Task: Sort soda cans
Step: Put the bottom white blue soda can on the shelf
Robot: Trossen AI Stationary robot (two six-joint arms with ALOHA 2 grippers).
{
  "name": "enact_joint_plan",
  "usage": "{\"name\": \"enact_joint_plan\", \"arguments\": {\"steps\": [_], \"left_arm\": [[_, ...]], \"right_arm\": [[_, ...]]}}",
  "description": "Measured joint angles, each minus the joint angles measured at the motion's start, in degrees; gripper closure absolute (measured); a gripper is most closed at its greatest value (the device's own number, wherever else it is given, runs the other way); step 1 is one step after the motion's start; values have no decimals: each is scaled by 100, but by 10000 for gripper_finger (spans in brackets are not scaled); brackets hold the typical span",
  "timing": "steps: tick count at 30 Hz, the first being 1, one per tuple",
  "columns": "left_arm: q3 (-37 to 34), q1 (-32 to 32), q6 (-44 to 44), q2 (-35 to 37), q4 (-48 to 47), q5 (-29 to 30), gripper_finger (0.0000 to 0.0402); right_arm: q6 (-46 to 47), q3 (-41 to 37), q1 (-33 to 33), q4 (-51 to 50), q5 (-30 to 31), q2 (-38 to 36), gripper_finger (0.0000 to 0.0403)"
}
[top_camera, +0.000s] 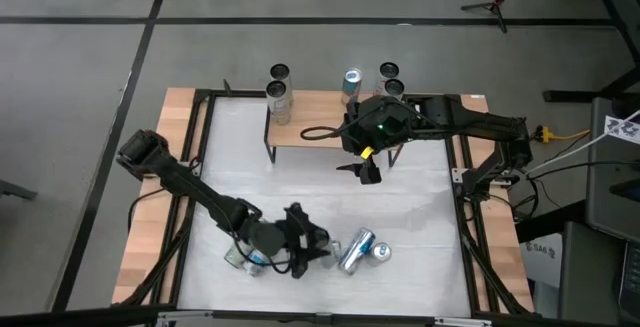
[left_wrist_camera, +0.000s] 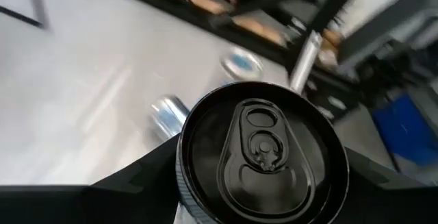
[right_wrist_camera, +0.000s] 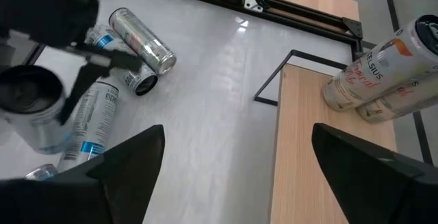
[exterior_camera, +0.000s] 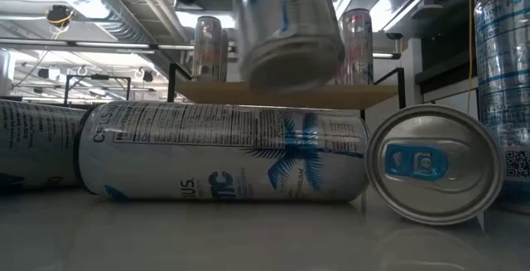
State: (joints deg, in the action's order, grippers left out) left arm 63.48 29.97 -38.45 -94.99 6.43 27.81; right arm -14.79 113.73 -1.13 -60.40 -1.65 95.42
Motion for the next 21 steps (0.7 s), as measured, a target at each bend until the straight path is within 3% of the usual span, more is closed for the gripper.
{"name": "enact_joint_plan", "arguments": {"steps": [12, 21], "left_arm": [[0, -167, -288, 215, -976, 1725, 152], [0, -545, -1482, 211, -2504, 2103, 152]], "right_arm": [[1, -2, 0, -355, -3, 1, 38], [218, -2, 0, -421, -4, 2, 38]]}}
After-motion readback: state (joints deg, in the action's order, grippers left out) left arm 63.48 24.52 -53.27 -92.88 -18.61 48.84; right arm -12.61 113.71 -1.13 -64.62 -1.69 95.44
